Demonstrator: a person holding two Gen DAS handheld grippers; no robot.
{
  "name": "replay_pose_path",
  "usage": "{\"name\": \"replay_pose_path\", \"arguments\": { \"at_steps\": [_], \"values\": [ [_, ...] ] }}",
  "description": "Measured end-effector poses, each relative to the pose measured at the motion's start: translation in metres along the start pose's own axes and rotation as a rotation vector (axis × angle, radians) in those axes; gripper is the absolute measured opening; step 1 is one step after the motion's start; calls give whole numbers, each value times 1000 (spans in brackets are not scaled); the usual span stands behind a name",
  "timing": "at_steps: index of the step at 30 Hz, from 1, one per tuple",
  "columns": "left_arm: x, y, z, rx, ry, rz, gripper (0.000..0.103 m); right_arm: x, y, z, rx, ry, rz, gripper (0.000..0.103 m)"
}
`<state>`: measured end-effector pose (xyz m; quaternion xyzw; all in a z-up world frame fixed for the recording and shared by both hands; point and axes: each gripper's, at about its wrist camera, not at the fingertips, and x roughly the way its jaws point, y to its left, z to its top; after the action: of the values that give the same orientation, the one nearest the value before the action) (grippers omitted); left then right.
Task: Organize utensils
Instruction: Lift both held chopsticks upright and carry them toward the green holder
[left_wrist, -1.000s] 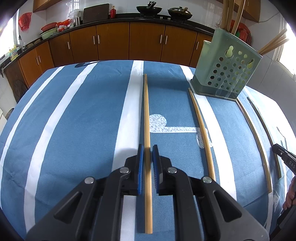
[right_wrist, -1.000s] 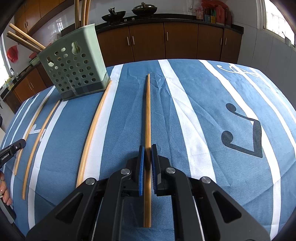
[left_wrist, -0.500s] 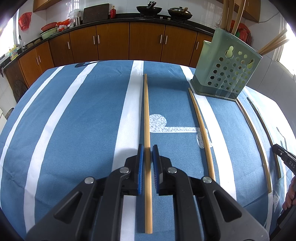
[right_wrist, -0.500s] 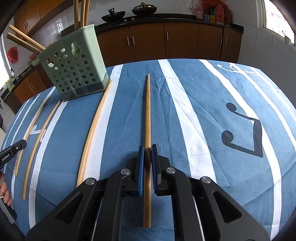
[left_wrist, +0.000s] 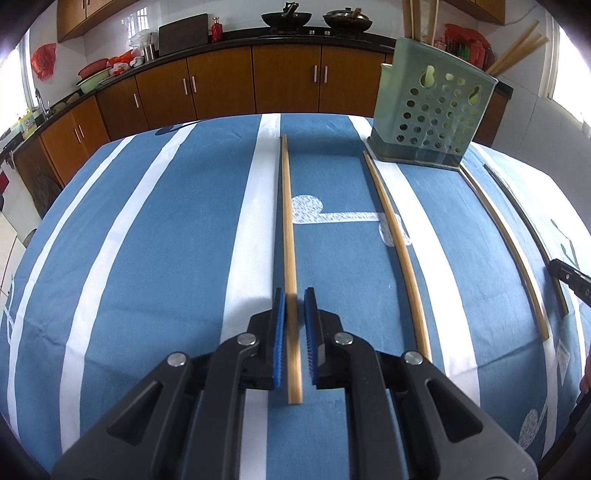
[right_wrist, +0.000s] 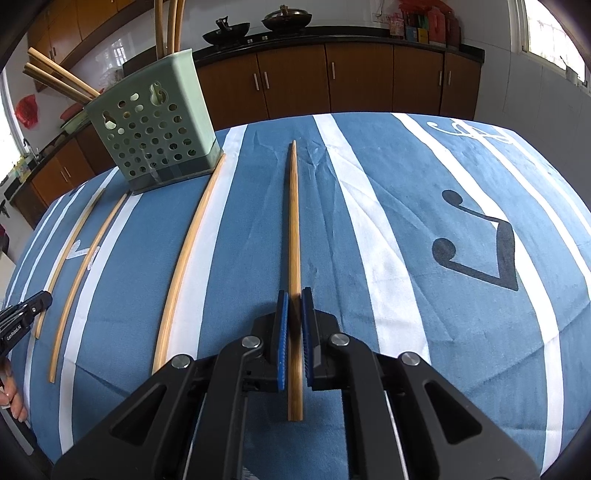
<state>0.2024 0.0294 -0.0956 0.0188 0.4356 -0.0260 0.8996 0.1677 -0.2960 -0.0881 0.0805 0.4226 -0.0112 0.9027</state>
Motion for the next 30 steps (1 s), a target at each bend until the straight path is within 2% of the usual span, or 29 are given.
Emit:
{"name": "replay_pose_path", "arguments": {
  "at_steps": [6,16,30],
  "values": [
    [-9,4,2,1,3,-4,8,-28,-6,9,24,-86,11,8],
    [-67,15,33,-33,-154,-32,8,-78,-13,37,53,-245,23,8],
    [-124,18,67,-63,-330,-72,8,-113,-14,60,62,-362,51,8]
  ]
}}
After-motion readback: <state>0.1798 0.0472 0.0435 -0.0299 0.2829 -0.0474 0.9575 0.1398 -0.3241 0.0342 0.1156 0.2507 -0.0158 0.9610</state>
